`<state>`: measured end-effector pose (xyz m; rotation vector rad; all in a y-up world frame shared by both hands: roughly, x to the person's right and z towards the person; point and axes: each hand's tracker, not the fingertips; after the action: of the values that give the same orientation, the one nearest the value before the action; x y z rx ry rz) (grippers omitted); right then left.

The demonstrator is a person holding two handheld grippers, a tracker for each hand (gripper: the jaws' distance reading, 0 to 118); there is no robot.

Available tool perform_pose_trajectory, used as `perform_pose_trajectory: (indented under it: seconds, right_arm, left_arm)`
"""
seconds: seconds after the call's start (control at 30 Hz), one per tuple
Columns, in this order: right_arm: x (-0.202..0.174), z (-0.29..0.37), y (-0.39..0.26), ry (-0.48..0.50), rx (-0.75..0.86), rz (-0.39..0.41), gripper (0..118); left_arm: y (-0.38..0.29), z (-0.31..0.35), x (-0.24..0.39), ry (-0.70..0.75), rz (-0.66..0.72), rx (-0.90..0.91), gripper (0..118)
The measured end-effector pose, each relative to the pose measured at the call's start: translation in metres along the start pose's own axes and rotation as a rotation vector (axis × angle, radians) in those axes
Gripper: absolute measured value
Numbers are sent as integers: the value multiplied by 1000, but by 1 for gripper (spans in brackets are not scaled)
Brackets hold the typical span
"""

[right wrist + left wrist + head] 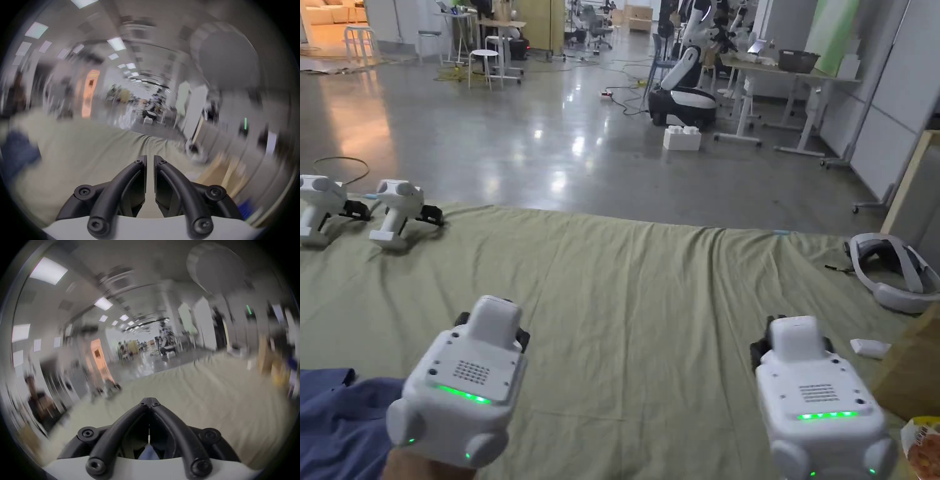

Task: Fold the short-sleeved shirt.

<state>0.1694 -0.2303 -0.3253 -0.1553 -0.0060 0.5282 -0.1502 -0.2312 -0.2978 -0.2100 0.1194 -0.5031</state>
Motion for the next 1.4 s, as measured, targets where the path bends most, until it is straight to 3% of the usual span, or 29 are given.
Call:
perform_pose_trajectory:
  seconds: [0.03, 0.13, 0.2, 0.3, 0.37, 0.47, 0.6, 0.7, 0.73, 0.8, 0.9, 1.1, 1.4]
  right_arm:
    - [-9, 4, 0, 14, 17, 156, 11]
    - [-27, 5, -6, 1, 43, 497, 11]
    - [-31, 10, -10, -11, 66, 626, 11]
    - [-35, 16, -11, -4, 96, 685, 11]
    - [-36, 20, -7, 6, 87, 641, 11]
    - [-30, 26, 6, 2, 53, 399, 11]
    - [-14, 20, 18, 25, -30, -67, 11]
    - [0, 12, 13, -15, -76, -418, 11]
    - [4, 11, 10, -37, -72, -508, 11]
    - [10, 14, 7, -63, -65, -603, 11]
    - [11, 16, 6, -76, -65, -615, 11]
    - [-2, 18, 2, -27, -72, -551, 11]
    - [-43, 14, 0, 80, -102, -478, 11]
  left_arm:
    - [-4, -1, 6, 8, -133, 7, 2]
    - [22, 38, 22, 28, -427, 10, 2]
    - [24, 49, 32, 34, -566, 15, 2]
    - [7, 27, 14, 5, -624, 35, 2]
    - [-10, 3, 7, -25, -505, 15, 2]
    - [-2, 6, -4, -29, -166, -23, 2]
    - [9, 23, -19, -66, 275, -5, 2]
    - [15, 32, -16, -51, 484, 16, 2]
    - [-3, 13, -27, -54, 545, 21, 2]
    - [-18, -1, -36, -51, 630, 19, 2]
    - [-24, 2, -34, -54, 701, 18, 2]
    - [-38, 10, -43, -78, 597, -70, 2]
    - [-121, 32, -126, -141, 613, -351, 2]
